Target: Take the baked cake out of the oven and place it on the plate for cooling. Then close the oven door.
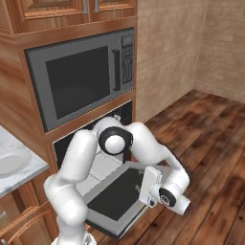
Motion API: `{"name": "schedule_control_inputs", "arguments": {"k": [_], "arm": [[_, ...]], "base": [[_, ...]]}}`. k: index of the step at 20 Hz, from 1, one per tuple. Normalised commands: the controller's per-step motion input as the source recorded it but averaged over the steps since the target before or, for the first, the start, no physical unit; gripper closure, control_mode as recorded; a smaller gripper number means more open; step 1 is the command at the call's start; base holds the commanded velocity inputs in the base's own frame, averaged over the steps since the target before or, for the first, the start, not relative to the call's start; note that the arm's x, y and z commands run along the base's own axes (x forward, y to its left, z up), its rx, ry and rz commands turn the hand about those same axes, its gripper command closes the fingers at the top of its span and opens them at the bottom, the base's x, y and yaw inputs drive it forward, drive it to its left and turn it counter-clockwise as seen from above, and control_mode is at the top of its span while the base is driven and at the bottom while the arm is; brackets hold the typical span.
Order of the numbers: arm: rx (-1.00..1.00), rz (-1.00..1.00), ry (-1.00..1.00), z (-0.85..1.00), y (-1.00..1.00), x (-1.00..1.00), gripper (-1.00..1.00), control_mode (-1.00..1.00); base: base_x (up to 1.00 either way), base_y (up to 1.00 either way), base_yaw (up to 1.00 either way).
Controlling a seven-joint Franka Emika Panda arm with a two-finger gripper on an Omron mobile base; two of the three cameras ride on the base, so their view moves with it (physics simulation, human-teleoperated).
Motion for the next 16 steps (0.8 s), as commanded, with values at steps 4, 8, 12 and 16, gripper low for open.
{"name": "schedule_control_inputs", "arguments": {"k": [4, 8, 12, 16], "arm": [[-0.08, 0.00, 0.00, 0.06, 0.50, 0.18, -1.00, -1.00], [-0.05, 0.00, 0.03, 0.00, 0.27, 0.11, -1.00, -1.00], [-0.06, 0.00, 0.04, 0.00, 0.28, 0.11, -1.00, -1.00], [-0.05, 0.00, 0.05, 0.00, 0.22, 0.16, -1.00, -1.00]], "base": [[0.00, 0.00, 0.00], [0.00, 0.00, 0.00], [0.00, 0.00, 0.00], [0.00, 0.00, 0.00]]}}
